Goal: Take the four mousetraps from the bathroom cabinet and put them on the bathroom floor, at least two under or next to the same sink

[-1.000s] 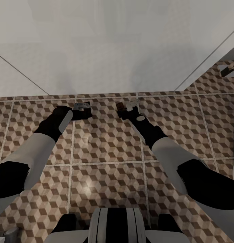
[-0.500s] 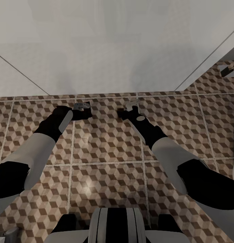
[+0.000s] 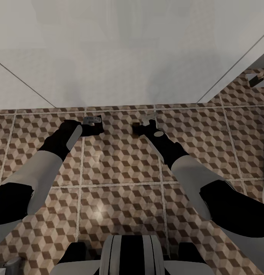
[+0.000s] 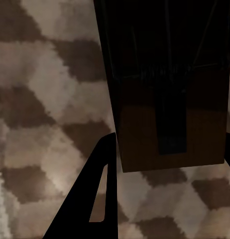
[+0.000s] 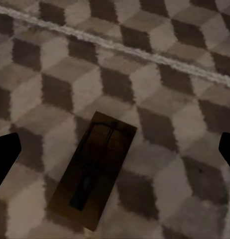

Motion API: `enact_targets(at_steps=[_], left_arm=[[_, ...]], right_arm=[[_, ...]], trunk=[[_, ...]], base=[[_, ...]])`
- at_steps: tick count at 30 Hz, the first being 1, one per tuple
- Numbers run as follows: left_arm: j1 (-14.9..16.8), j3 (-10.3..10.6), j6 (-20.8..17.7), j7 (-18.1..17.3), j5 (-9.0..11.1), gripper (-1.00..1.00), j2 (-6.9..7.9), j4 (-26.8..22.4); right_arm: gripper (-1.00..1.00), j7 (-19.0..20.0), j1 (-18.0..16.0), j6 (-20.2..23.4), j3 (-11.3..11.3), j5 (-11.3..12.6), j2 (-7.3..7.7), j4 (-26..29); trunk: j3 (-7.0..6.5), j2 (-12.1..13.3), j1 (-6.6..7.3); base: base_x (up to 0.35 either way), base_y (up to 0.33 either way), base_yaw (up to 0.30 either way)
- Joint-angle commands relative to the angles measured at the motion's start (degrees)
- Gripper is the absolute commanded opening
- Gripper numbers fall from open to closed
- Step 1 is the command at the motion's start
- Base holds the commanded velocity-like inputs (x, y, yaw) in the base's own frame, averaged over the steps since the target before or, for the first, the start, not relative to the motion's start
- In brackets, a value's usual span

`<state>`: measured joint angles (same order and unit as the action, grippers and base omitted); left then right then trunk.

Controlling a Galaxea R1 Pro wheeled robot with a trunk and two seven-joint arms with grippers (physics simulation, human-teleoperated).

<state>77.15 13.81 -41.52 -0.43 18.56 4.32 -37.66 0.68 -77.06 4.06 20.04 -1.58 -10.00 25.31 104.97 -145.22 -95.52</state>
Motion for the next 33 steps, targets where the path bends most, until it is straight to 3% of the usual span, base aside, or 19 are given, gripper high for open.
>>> enact_targets(at_steps=[1, 18, 28, 33], left_arm=[[0.02, 0.26, -0.19, 0.03, -0.10, -1.00, 0.08, -0.10], [0.02, 0.26, -0.15, 0.14, -0.17, -1.00, 0.22, 0.58], [0.02, 0.25, -0.08, 0.09, -0.19, -1.00, 1.03, 1.59], [0.02, 0.22, -0.03, 0.08, -0.22, -1.00, 2.37, 1.68]], right_arm=[[1.00, 0.05, -0.02, 0.33, 0.05, -0.18, 0.00, 0.09], [1.00, 0.25, -0.02, -0.09, 0.08, -0.07, 0.00, 0.25], [1.00, 0.32, 0.22, -0.28, 0.08, -0.01, 0.00, 0.20], [1.00, 0.36, 0.58, -0.31, 0.08, -0.28, 0.00, 0.18]], trunk=[[0.03, -0.01, 0.01], [0.03, -0.01, 0.01], [0.03, -0.01, 0.01], [0.03, -0.01, 0.01]], base=[[0.000, 0.000, 0.000], [0.000, 0.000, 0.000], [0.000, 0.000, 0.000], [0.000, 0.000, 0.000]])
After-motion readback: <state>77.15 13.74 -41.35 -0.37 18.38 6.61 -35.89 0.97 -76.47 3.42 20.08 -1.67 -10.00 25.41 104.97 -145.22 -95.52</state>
